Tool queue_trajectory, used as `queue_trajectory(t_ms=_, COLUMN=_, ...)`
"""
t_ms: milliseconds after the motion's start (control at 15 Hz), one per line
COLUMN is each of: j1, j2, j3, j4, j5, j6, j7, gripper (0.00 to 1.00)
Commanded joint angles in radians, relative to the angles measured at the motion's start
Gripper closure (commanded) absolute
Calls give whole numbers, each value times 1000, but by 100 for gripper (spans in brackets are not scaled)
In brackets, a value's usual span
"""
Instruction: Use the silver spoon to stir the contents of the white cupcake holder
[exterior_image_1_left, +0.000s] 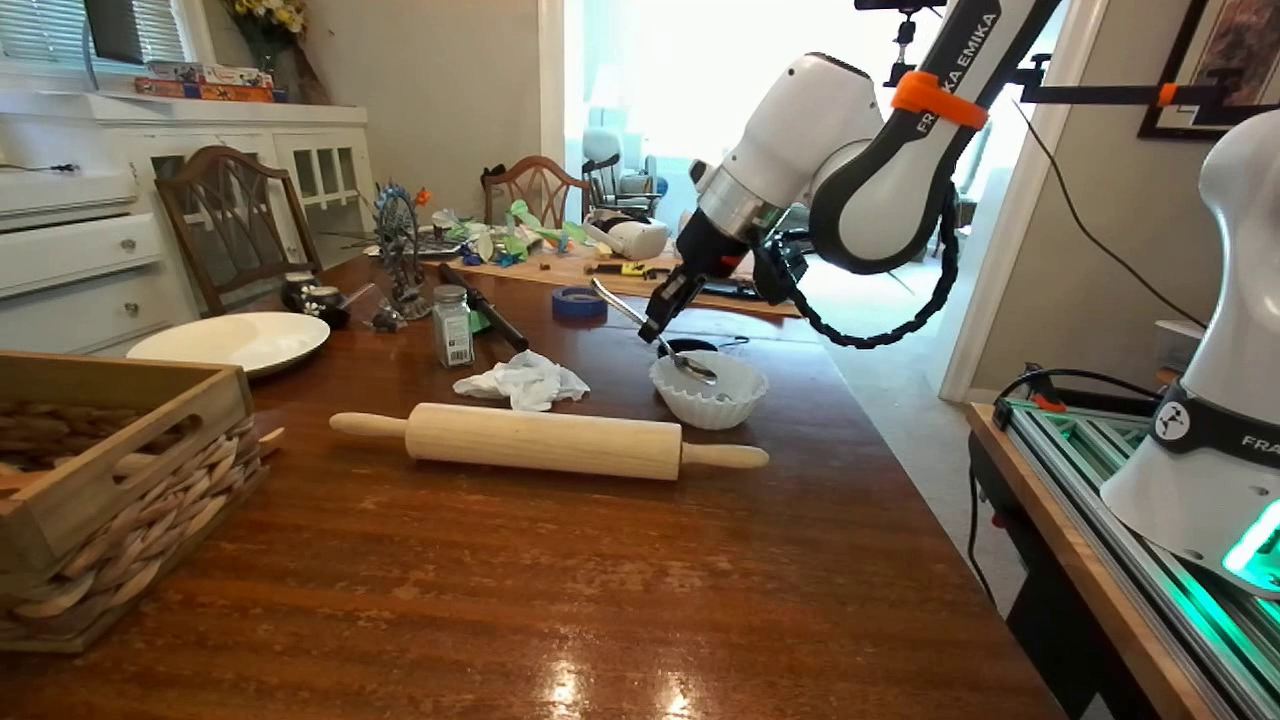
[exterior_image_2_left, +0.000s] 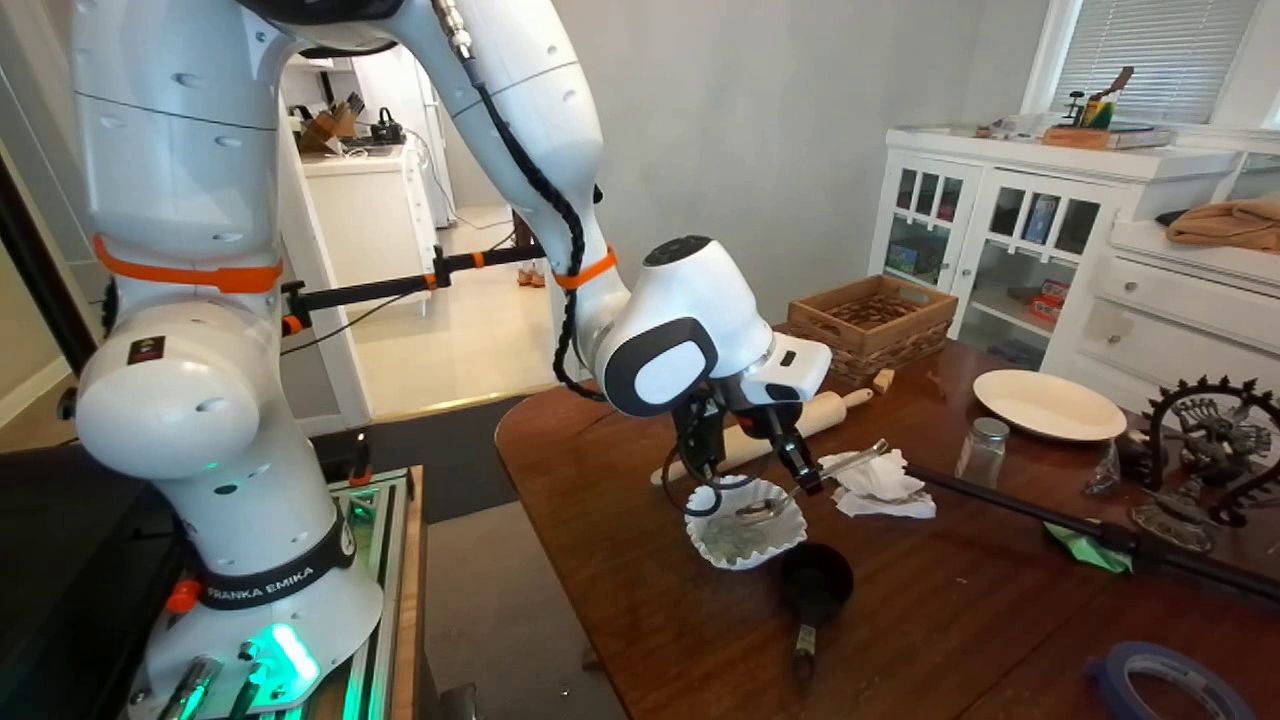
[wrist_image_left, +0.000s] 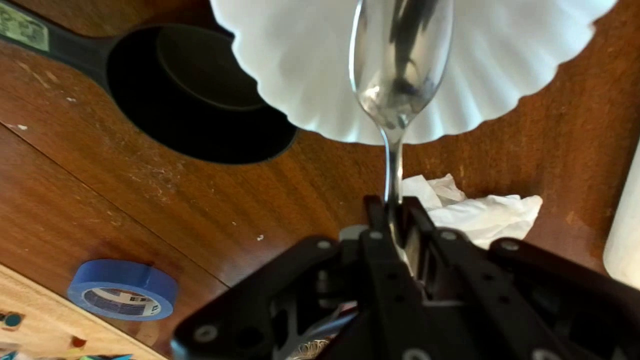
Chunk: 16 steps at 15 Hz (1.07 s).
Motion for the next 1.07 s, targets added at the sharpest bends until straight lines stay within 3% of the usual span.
queue_trajectory(t_ms=0, j1=28, j2=14, j3=-48, j4=-18, j5=-1, j6=47, j7=-17, gripper=97)
queue_trajectory(t_ms=200, j1=30, j2=29, j3=-53, j4=-12, j5=3, j6=39, j7=-16, gripper=97)
queue_trajectory(t_ms=733, j1=214, j2=145, j3=-237, j4=26, j5=41, j6=55, j7=-8, gripper=97)
queue_trajectory(t_ms=1000, j1=265, j2=173, j3=-264, j4=48, j5=41, j6=47, j7=0, gripper=97)
